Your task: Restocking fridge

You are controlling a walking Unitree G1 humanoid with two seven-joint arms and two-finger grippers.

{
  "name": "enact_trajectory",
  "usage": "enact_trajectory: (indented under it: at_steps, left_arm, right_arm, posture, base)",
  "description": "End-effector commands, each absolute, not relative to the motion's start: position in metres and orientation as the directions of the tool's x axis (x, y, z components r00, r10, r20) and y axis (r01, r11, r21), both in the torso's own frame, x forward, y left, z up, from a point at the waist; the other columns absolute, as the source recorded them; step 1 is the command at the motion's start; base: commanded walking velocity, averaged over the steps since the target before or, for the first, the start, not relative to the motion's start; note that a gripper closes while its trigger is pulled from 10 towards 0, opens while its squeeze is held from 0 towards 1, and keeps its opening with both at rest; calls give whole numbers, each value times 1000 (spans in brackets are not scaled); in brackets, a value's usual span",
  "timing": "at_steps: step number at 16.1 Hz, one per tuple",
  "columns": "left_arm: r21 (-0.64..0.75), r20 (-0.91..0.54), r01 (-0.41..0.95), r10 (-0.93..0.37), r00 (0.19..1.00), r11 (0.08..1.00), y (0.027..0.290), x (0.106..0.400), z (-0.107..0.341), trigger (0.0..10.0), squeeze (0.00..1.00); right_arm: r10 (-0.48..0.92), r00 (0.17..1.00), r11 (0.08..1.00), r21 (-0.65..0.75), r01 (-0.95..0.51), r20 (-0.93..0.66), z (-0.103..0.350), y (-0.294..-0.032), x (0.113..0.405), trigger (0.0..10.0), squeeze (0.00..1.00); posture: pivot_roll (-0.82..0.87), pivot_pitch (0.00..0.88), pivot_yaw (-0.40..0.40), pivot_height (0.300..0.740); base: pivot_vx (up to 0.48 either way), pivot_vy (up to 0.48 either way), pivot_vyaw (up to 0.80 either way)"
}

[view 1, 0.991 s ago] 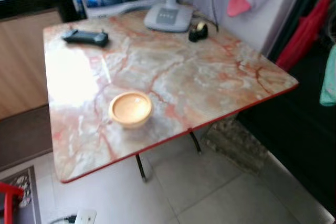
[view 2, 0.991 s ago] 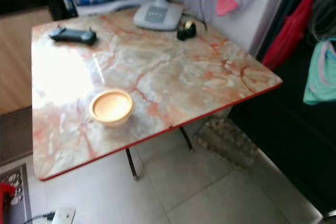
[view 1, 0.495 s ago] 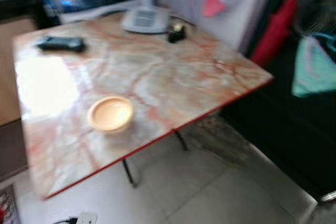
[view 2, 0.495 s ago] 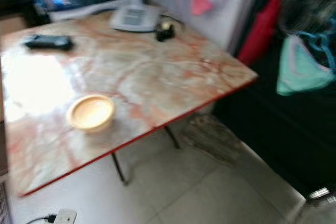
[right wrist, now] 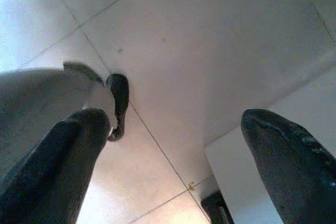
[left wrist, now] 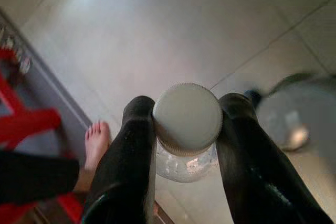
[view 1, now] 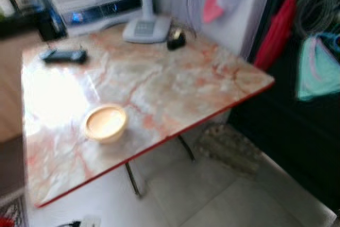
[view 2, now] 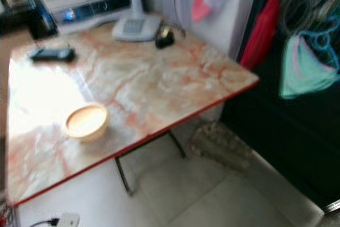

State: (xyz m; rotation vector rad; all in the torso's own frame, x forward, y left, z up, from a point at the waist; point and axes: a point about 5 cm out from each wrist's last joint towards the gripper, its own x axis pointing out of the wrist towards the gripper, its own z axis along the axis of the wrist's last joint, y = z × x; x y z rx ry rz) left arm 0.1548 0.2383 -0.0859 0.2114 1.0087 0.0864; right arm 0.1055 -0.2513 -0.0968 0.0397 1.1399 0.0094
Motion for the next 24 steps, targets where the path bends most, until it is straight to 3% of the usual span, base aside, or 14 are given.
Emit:
enact_trajectory:
  at_steps: [1,10,20,24]
  left_arm:
    - [236,-839,46,179,513,971,244,149,-87,10000,0]
    - [235,-835,12,196,514,972,245,149,-86,10000,0]
    - [222,-838,-14,198,508,975,244,148,-87,10000,0]
    - [215,-841,-22,197,503,976,244,148,-88,10000,0]
  right_arm:
    - [35,402,999,44,13,-915,-99,-249,101,10000,0]
    - [49,402,998,58,9,-914,-99,-248,101,10000,0]
    - [77,403,995,95,24,-912,-99,-247,101,10000,0]
    - [77,398,996,91,16,-914,-99,-247,101,10000,0]
  posture:
    - [76,41,-11,740]
    - [82,54,-16,740]
    - [85,64,-21,740]
    - [85,63,-22,740]
  base:
    - [0,0,-800]
    - [0,0,-800]
    - [0,167,0]
    - [0,0,-708]
